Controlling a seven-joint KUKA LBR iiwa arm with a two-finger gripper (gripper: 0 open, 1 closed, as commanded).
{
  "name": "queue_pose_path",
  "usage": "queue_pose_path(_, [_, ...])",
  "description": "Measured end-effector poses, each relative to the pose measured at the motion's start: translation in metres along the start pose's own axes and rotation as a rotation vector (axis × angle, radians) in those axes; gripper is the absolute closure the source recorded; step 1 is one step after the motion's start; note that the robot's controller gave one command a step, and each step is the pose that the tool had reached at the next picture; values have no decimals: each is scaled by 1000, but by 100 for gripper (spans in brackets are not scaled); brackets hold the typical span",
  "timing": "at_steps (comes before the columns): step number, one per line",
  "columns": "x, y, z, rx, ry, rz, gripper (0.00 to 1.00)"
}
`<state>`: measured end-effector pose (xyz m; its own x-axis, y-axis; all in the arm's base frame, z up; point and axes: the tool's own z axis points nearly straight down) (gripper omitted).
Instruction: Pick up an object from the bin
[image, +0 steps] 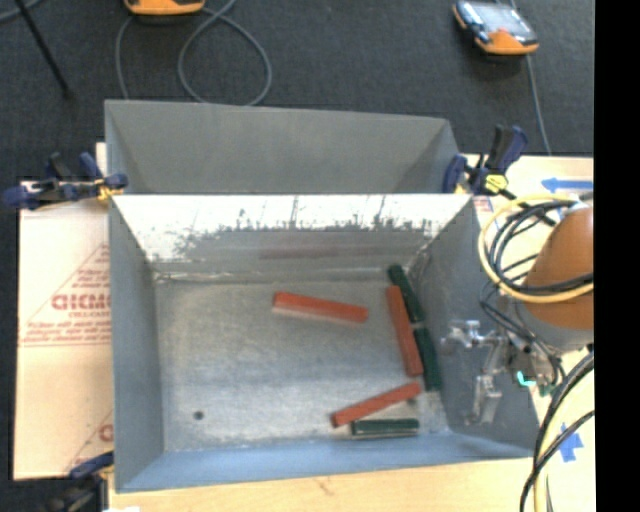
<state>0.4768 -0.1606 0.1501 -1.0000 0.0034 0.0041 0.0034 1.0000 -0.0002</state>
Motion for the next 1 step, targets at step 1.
queue_pose_path(1, [-36, 43, 79, -1, -11, 231, 0])
